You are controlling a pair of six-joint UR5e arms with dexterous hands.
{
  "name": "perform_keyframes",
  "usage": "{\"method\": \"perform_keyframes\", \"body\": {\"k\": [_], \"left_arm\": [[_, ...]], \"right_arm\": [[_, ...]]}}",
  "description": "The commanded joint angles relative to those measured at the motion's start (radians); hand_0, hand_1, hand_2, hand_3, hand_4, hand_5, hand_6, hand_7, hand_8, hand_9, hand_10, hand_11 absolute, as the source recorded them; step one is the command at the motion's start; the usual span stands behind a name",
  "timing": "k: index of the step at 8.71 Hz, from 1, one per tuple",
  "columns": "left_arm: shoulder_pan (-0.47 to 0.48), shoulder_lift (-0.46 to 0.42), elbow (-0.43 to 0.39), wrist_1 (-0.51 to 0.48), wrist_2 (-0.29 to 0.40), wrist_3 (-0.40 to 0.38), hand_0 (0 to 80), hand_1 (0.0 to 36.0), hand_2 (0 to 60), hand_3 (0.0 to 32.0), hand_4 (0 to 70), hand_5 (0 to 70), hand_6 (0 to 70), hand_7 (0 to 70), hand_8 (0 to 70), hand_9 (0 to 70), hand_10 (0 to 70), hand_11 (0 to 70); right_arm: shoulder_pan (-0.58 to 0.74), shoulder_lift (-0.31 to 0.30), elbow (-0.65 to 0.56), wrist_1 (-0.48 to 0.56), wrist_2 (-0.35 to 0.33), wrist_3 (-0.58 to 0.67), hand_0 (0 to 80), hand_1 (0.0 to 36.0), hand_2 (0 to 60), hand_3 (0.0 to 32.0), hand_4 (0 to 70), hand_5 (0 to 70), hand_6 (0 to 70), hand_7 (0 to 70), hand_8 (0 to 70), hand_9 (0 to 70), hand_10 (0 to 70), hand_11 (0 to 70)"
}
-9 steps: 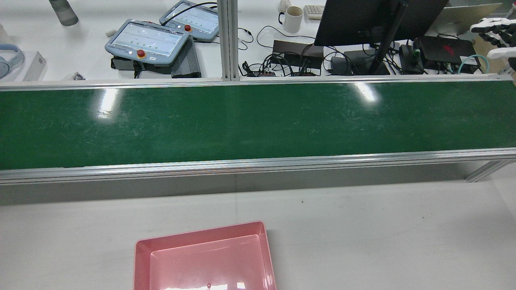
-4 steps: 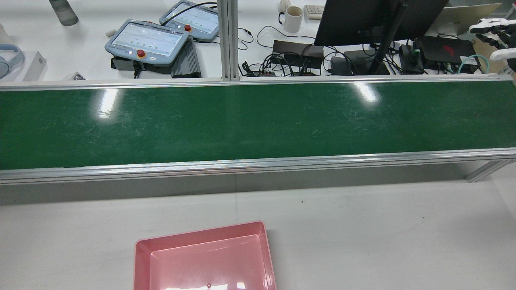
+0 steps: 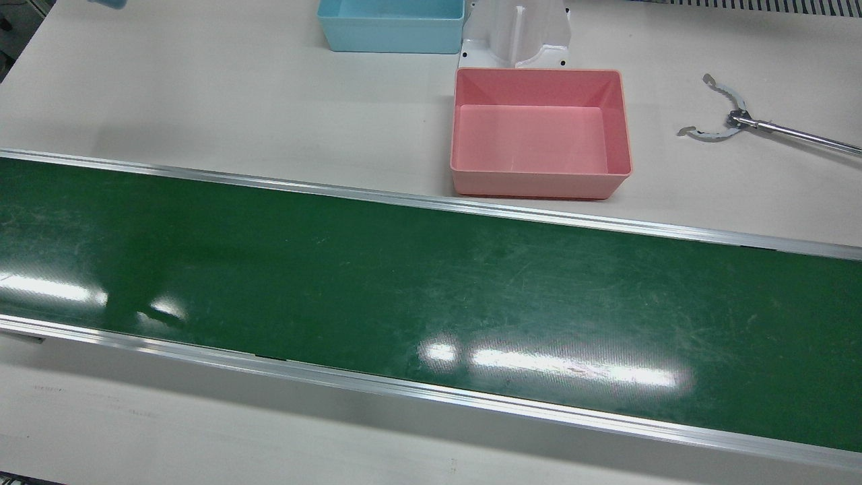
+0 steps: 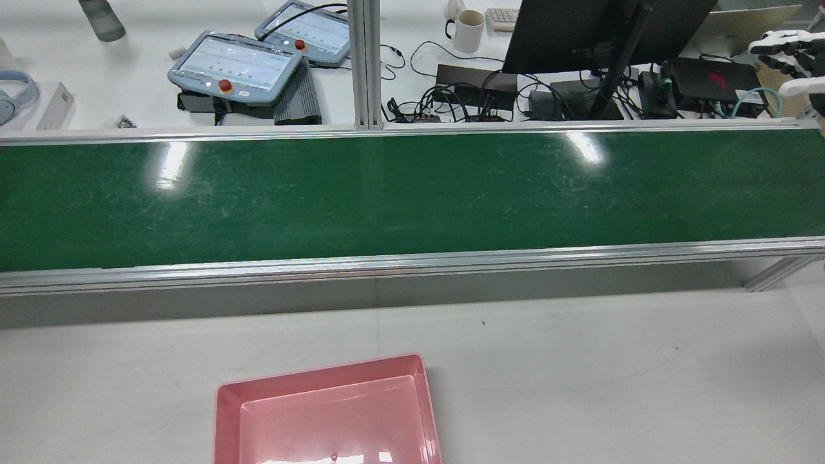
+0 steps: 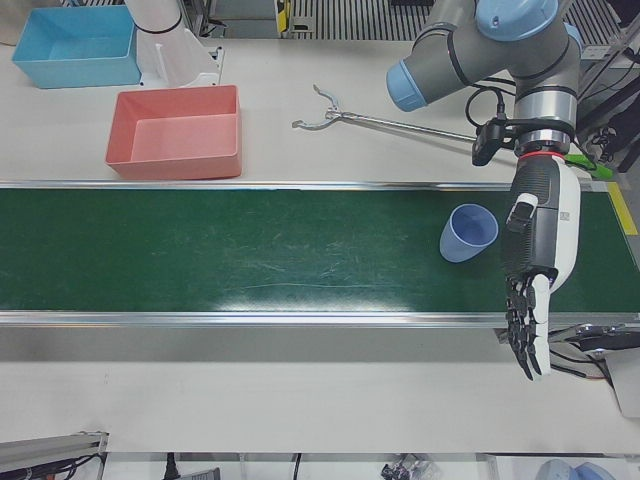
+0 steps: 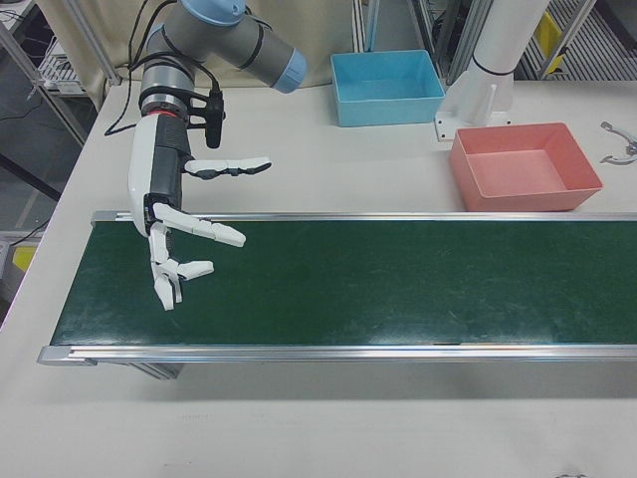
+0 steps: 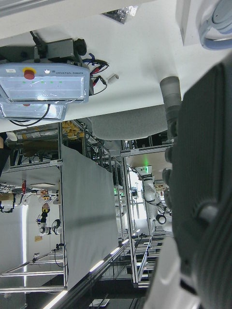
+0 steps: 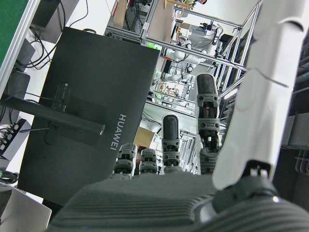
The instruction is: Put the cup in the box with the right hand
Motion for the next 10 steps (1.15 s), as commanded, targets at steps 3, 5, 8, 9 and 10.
{"method": "perform_keyframes", "body": {"k": [3,5,8,9,10], "left_arm": [[0.0,0.0,0.0,0.0,0.0,0.0,0.0,0.0,0.0,0.0,0.0,0.0,0.0,0.0,0.0,0.0,0.0,0.0],[0.002,0.0,0.0,0.0,0.0,0.0,0.0,0.0,0.0,0.0,0.0,0.0,0.0,0.0,0.0,0.0,0.0,0.0],[0.0,0.0,0.0,0.0,0.0,0.0,0.0,0.0,0.0,0.0,0.0,0.0,0.0,0.0,0.0,0.0,0.0,0.0],[0.002,0.0,0.0,0.0,0.0,0.0,0.0,0.0,0.0,0.0,0.0,0.0,0.0,0.0,0.0,0.0,0.0,0.0],[0.0,0.0,0.0,0.0,0.0,0.0,0.0,0.0,0.0,0.0,0.0,0.0,0.0,0.0,0.0,0.0,0.0,0.0]], "right_arm": [[0.0,0.0,0.0,0.0,-0.001,0.0,57.2,12.7,0.0,0.0,42.5,5.5,12.0,50.5,3.3,13.0,8.2,13.5],[0.0,0.0,0.0,0.0,-0.001,0.0,57.4,12.6,0.0,0.0,42.5,5.4,12.0,50.7,3.3,13.0,8.2,13.6],[0.0,0.0,0.0,0.0,-0.001,0.0,57.2,12.5,0.0,0.0,42.1,5.4,12.1,51.0,3.4,13.2,8.2,13.6],[0.0,0.0,0.0,0.0,-0.001,0.0,57.0,12.4,0.0,0.0,42.2,5.5,12.1,51.1,3.5,13.3,8.4,13.8],[0.0,0.0,0.0,0.0,-0.001,0.0,57.2,12.4,0.0,0.0,42.4,5.5,12.2,51.4,3.7,13.6,8.5,14.0]]}}
